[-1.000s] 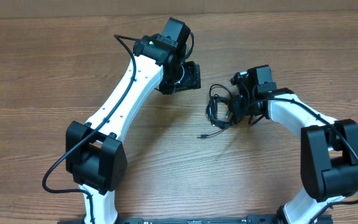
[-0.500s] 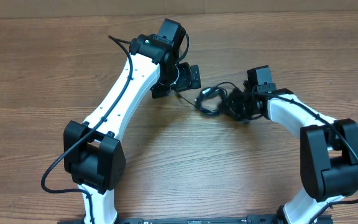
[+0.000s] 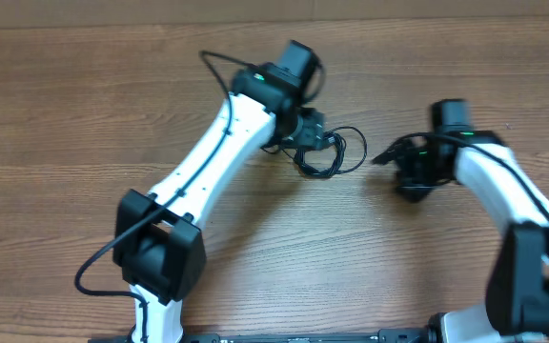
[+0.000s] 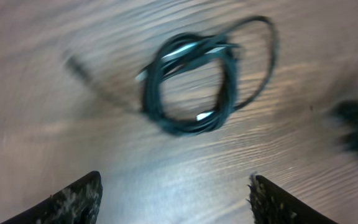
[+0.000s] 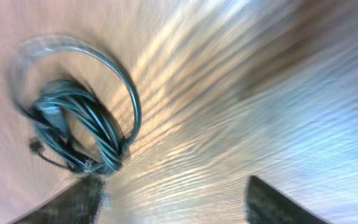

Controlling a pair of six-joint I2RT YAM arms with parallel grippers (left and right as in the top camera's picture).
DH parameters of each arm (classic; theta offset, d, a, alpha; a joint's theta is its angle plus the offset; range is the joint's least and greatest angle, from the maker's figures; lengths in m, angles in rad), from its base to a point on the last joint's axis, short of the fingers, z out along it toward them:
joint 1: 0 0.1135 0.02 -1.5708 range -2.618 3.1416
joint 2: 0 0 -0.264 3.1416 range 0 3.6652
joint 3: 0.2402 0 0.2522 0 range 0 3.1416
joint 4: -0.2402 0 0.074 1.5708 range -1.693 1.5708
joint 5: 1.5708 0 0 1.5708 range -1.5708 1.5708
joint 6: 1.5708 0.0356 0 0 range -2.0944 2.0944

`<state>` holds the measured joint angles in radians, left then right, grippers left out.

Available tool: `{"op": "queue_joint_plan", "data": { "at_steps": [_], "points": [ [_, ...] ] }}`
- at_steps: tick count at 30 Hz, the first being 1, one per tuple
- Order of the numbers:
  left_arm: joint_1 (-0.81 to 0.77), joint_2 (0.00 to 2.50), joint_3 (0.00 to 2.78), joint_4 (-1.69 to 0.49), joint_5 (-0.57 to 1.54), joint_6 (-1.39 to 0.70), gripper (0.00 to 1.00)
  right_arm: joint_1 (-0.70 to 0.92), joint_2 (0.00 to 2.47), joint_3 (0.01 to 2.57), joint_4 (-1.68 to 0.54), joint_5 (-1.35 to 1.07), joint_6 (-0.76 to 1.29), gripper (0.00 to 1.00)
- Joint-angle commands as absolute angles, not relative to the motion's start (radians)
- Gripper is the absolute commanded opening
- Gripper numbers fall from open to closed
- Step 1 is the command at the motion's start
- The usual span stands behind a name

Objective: Untangle cables

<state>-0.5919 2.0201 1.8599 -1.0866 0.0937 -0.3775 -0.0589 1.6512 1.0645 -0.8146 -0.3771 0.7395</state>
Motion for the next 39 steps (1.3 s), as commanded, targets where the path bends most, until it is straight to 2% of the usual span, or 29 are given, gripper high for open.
{"op": "queue_joint_plan", "data": {
  "at_steps": [1,3,5,9,13,16,20,21,22,23,25,31,34,39],
  "points": [
    [-0.659,2.075,1.880,-1.039,0.021,-0.022,0.77,-0.160,1.567,1.095,-0.859,-0.303,0.548,0.81],
    [-0.688,2.106,1.880,-1.012,-0.002,0.137,0.75,-0.223,1.557,1.095,-0.899,-0.304,0.503,0.83],
    [-0.708,2.143,1.880,-1.010,-0.040,0.257,0.66,-0.295,1.557,1.094,-0.949,-0.304,0.461,0.82],
    [-0.714,2.215,1.880,-1.015,-0.123,0.391,0.65,-0.376,1.557,1.094,-1.002,-0.304,0.461,0.82],
    [-0.705,2.290,1.880,-0.990,-0.142,0.607,0.62,-0.402,1.557,1.094,-1.003,-0.302,0.435,0.82],
    [-0.702,2.336,1.880,-0.974,-0.141,0.671,0.52,-0.395,1.557,1.094,-1.003,-0.304,0.436,0.82],
    [-0.702,2.373,1.880,-0.979,-0.125,0.678,0.36,-0.387,1.557,1.094,-0.997,-0.303,0.437,0.82],
    [-0.702,2.379,1.880,-0.982,-0.116,0.678,0.27,-0.387,1.557,1.094,-0.993,-0.303,0.437,0.82],
    [-0.703,2.381,1.880,-0.986,-0.110,0.678,0.13,-0.387,1.557,1.094,-0.990,-0.304,0.437,0.82],
    [-0.703,2.382,1.880,-0.991,-0.112,0.678,0.04,-0.387,1.557,1.094,-0.989,-0.304,0.441,0.82],
    [-0.703,2.376,1.882,-1.013,-0.117,0.677,0.04,-0.387,1.557,1.094,-0.990,-0.310,0.443,0.79],
    [-0.662,2.313,1.954,-1.139,-0.086,0.654,0.04,-0.365,1.557,1.094,-0.991,-0.315,0.439,0.80],
    [-0.611,2.254,2.011,-1.202,0.105,0.652,0.04,-0.337,1.557,1.094,-0.990,-0.324,0.439,0.80],
    [-0.490,2.159,2.040,-1.254,0.509,0.685,0.04,-0.275,1.557,1.093,-0.955,-0.509,0.392,0.91]
  ]
}}
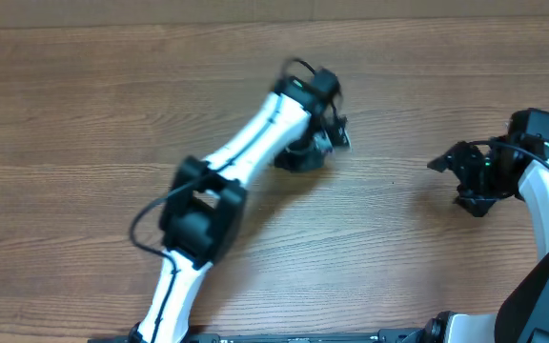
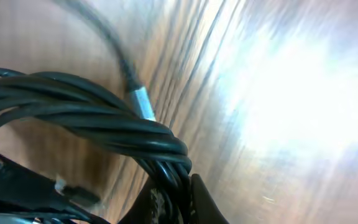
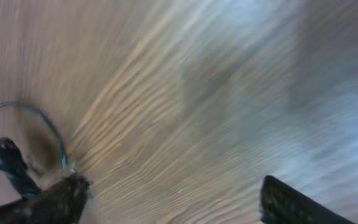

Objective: Untangle cables

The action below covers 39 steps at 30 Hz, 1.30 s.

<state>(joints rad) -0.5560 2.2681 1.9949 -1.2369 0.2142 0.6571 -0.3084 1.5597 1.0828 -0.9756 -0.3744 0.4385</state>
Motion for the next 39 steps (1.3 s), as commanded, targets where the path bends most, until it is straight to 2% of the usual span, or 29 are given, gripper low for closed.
{"op": "queue_joint_plan", "data": {
  "at_steps": [1,4,11,14,18,20,21,26,30,35,39],
  "points": [
    [-0.465,2.148,2.040,-1.269,0.564,0.702,0.04,-0.260,1.557,1.092,-0.934,-0.578,0.361,0.94],
    [-0.397,2.139,2.040,-1.331,0.694,0.747,0.04,-0.212,1.557,1.092,-0.867,-0.749,0.301,0.95],
    [-0.284,2.139,2.038,-1.573,0.991,1.026,0.04,-0.113,1.557,1.090,-0.749,-0.891,0.301,0.93],
    [-0.261,2.139,2.038,-1.581,1.118,1.038,0.04,-0.058,1.557,1.085,-0.691,-0.946,0.236,0.93],
    [-0.257,2.139,2.038,-1.599,1.232,0.980,0.04,0.019,1.559,1.085,-0.629,-0.945,0.257,0.92],
    [-0.273,2.139,2.038,-1.617,1.193,1.013,0.04,0.045,1.559,1.085,-0.589,-0.945,0.348,0.87],
    [-0.284,2.139,2.038,-1.624,1.155,1.037,0.04,0.055,1.559,1.085,-0.570,-0.944,0.412,0.77],
    [-0.349,2.139,2.037,-1.629,0.966,1.105,0.04,0.066,1.559,1.085,-0.541,-0.946,0.778,0.58],
    [-0.379,2.139,2.037,-1.621,0.866,1.111,0.04,0.067,1.559,1.085,-0.505,-1.009,0.842,0.60],
    [-0.390,2.139,2.038,-1.607,0.865,1.111,0.05,0.099,1.560,1.085,-0.495,-1.030,0.846,0.60],
    [-0.399,2.139,2.038,-1.599,0.875,1.111,0.04,0.145,1.560,1.085,-0.500,-0.960,0.881,0.53]
  ]
}}
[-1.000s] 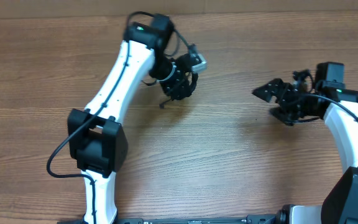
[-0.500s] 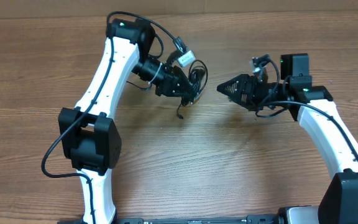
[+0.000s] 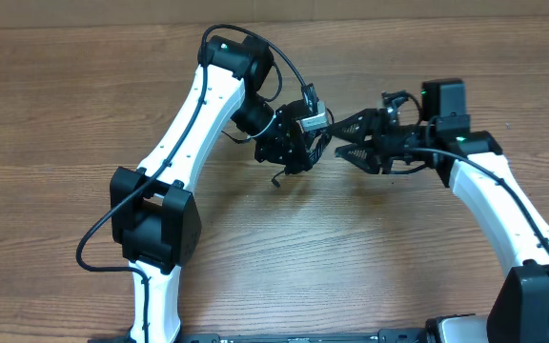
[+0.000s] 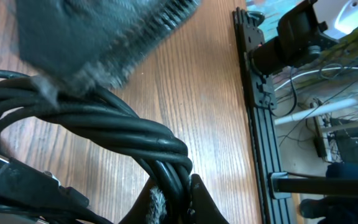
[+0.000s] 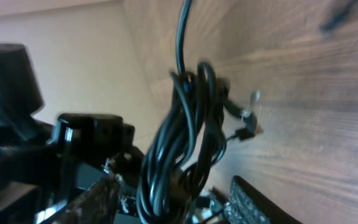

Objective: Untangle cables

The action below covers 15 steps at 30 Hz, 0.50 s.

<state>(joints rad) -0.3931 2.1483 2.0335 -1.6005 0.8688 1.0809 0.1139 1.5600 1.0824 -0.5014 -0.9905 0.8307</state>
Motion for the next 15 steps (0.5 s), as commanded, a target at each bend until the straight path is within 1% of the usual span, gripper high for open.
{"op": "queue_joint_plan", "data": {
  "at_steps": [1,6,9,10,11,12,14,15],
  "points": [
    [-0.401,2.139,2.038,-1.599,0.884,1.111,0.04,0.154,1.561,1.085,-0.499,-0.939,0.898,0.52],
    [-0.413,2.139,2.038,-1.600,0.886,1.111,0.04,0.193,1.561,1.085,-0.460,-0.925,0.921,0.48],
    [-0.416,2.139,2.038,-1.599,0.887,1.111,0.04,0.216,1.562,1.085,-0.454,-0.909,0.928,0.26],
    [-0.416,2.139,2.038,-1.599,0.887,1.110,0.04,0.223,1.562,1.085,-0.457,-0.892,0.928,0.14],
    [-0.414,2.139,2.038,-1.599,0.887,1.100,0.04,0.224,1.562,1.085,-0.459,-0.878,0.928,0.08],
    [-0.409,2.139,2.041,-1.600,0.888,1.077,0.04,0.225,1.562,1.085,-0.465,-0.859,0.922,0.04],
    [-0.393,2.139,2.051,-1.600,0.881,1.004,0.04,0.223,1.562,1.085,-0.464,-0.849,0.881,0.04],
    [-0.384,2.139,2.057,-1.600,0.874,0.968,0.07,0.217,1.562,1.085,-0.464,-0.850,0.857,0.04]
  ]
}}
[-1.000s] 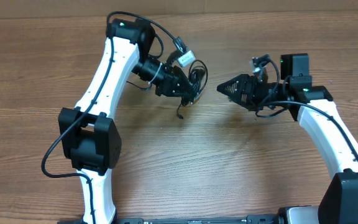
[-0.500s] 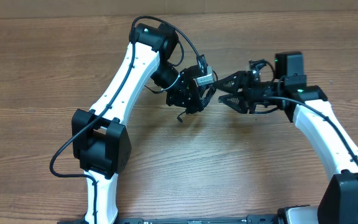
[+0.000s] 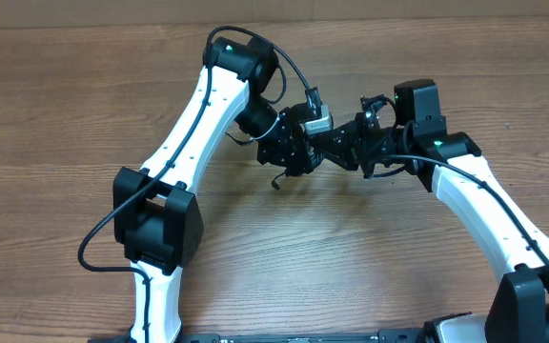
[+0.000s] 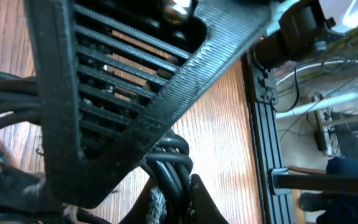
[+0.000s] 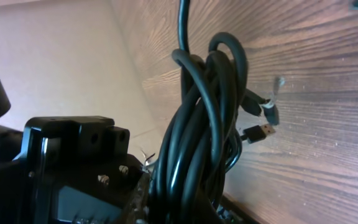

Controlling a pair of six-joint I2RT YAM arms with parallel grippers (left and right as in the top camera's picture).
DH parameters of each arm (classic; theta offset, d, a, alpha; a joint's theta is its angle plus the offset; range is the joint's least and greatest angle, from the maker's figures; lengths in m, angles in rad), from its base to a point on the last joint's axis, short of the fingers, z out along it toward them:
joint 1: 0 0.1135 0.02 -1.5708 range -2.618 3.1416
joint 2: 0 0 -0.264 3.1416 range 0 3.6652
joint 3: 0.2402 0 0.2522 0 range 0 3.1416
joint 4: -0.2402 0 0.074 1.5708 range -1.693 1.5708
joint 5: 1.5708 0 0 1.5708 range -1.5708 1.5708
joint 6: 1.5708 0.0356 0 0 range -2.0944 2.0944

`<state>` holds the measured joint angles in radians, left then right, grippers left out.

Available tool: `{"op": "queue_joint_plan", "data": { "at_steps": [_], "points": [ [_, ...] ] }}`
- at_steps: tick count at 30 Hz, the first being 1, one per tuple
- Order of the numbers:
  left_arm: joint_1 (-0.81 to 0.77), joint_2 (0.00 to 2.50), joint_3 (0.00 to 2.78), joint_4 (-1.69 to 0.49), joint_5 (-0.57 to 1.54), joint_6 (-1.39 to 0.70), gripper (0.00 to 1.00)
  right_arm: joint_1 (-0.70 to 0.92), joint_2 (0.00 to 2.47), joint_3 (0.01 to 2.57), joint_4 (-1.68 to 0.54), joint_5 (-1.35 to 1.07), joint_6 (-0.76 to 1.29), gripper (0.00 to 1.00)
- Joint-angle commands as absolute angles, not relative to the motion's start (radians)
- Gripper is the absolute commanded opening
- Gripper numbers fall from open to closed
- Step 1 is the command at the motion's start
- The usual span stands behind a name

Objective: Untangle cables

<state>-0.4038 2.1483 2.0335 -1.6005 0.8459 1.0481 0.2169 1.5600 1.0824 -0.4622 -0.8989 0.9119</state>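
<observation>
The black cable bundle (image 3: 303, 158) hangs above the wooden table (image 3: 65, 114) between the two arms. My left gripper (image 3: 292, 151) is shut on it; in the left wrist view the strands (image 4: 173, 152) run down between its fingers (image 4: 199, 200). My right gripper (image 3: 339, 145) meets the bundle from the right. In the right wrist view the coil (image 5: 204, 124) fills the gap between the jaws, which press on both sides. A USB plug (image 5: 260, 132) sticks out of the coil. A loose end (image 3: 276, 181) dangles below.
The right gripper's ribbed finger (image 4: 123, 87) blocks most of the left wrist view. A black rail (image 4: 258, 106) marks the table's edge, with lab gear beyond it. The left gripper's body (image 5: 73, 162) sits close beside the coil.
My right gripper has moved left onto the bundle and its jaws, wide apart before, now hold the coil. The left gripper still holds the bundle in about the same place.
First the bundle lay on the table between both open grippers. Then my left gripper was shut on it at the table, with the right arm off to the right. Later the bundle was held up with the open right gripper beside it, and now both hold it.
</observation>
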Motion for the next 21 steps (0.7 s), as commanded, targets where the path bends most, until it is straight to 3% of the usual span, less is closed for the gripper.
{"op": "queue_joint_plan", "data": {
  "at_steps": [1,3,4,8,12,15,21],
  "points": [
    [-0.365,2.139,2.067,-1.600,0.860,0.905,0.14,0.206,1.562,1.085,-0.464,-0.854,0.822,0.04],
    [-0.337,2.139,2.082,-1.599,0.850,0.823,0.22,0.192,1.562,1.085,-0.464,-0.855,0.767,0.04],
    [-0.319,2.139,2.088,-1.599,0.851,0.781,0.34,0.182,1.562,1.085,-0.464,-0.854,0.717,0.04],
    [-0.231,2.139,2.100,-1.557,0.994,0.602,1.00,0.155,1.562,1.085,-0.451,-0.857,0.508,0.04],
    [-0.170,2.139,2.098,-1.501,1.246,0.432,1.00,0.154,1.562,1.085,-0.400,-0.857,0.410,0.04],
    [-0.163,2.139,2.098,-1.504,1.309,0.402,1.00,0.156,1.562,1.085,-0.307,-0.857,0.422,0.04],
    [-0.210,2.140,2.096,-1.504,1.290,0.324,1.00,0.156,1.562,1.085,-0.069,-0.802,0.689,0.04]
  ]
}}
